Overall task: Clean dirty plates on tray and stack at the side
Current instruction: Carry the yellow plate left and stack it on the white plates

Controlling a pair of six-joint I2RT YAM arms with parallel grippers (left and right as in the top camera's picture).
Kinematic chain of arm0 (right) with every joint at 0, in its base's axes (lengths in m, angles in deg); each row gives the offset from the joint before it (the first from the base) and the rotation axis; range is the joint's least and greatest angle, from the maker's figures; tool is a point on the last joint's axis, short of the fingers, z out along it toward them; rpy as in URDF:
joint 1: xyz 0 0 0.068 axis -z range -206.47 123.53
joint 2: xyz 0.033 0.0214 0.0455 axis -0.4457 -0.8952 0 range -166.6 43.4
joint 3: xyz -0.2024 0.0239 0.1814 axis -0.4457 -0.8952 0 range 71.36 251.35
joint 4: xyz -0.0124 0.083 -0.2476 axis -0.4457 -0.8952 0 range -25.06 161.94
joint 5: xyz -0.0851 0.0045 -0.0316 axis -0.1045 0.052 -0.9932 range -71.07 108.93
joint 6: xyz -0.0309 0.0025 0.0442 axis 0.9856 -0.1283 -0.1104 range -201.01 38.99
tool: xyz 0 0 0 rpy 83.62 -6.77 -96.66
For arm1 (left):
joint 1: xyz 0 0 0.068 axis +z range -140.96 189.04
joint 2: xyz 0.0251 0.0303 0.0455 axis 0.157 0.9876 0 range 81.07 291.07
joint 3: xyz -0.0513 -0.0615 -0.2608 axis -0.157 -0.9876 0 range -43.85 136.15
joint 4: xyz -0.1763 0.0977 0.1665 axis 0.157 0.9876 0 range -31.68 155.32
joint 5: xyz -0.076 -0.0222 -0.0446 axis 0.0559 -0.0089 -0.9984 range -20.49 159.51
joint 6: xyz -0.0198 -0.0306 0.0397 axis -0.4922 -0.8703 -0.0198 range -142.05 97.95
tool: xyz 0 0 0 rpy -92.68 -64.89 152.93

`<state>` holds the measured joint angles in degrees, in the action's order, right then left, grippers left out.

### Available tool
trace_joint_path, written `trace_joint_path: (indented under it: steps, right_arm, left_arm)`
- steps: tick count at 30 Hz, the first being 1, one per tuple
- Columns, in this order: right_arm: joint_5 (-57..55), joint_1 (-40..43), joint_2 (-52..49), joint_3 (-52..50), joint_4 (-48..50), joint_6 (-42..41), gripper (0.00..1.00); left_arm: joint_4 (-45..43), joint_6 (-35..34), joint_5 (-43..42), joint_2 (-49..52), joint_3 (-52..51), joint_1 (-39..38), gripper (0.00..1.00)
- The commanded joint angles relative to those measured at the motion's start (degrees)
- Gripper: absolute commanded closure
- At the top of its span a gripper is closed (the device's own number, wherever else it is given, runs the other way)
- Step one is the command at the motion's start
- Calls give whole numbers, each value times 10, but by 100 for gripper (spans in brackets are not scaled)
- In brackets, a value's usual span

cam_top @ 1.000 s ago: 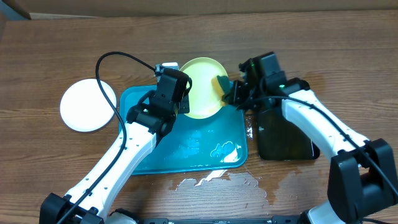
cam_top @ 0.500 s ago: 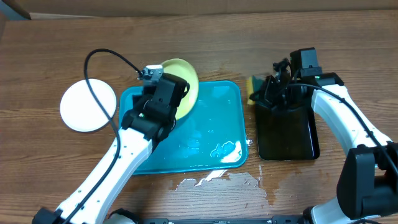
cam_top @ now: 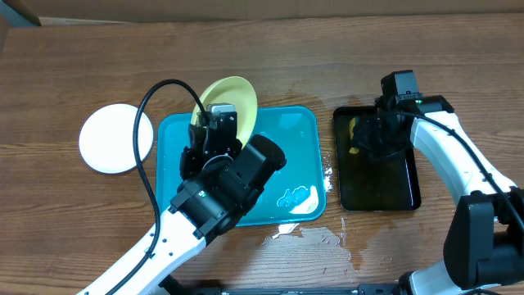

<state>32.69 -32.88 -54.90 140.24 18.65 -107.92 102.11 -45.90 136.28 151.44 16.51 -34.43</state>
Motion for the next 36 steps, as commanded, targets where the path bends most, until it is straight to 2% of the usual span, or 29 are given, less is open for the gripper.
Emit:
trace_joint_path:
  steps: [1, 4, 6, 10, 13, 15, 20, 22, 25, 26, 27, 31, 36]
  right_arm:
    - [-90, 2, 18, 8, -9, 3, 93]
    - [-128, 2, 17, -1, -4, 4, 93]
    - [-128, 2, 16, -6, 1, 4, 93]
    - [-129, 2, 9, -7, 3, 4, 93]
    - [-129, 2, 8, -7, 6, 19, 93]
    - [-131, 2, 8, -7, 11, 19, 93]
    - [-131, 2, 8, -7, 22, 19, 93]
    - [-131, 2, 8, -7, 27, 19, 93]
    - [-131, 2, 8, -7, 33, 19, 93]
    - [-131, 2, 8, -7, 35, 19, 93]
    - [-131, 2, 8, -7, 36, 19, 93]
    - [-131, 2, 8, -7, 37, 19, 93]
    - [-131, 2, 8, -7, 35, 19, 92]
  left_arm:
    - [-1, -31, 67, -7, 9, 9, 96]
    - [-1, -52, 82, -7, 9, 11, 96]
    - [-2, -62, 51, -7, 9, 15, 96]
    - [-1, -62, -107, -8, 9, 66, 96]
    - [-3, -62, -257, -8, 9, 157, 96]
    - [-6, -62, -376, -7, 9, 252, 96]
    - [-5, -47, -588, -7, 9, 483, 96]
    - [-5, -35, -622, -6, 9, 571, 96]
    - [-2, -17, -628, -1, 9, 692, 96]
    - [-3, -20, -646, 9, 8, 756, 96]
    - [-7, -23, -662, 17, 8, 780, 96]
    - [-43, -33, -700, 82, 8, 845, 96]
    - [-103, -30, -727, 169, 8, 851, 96]
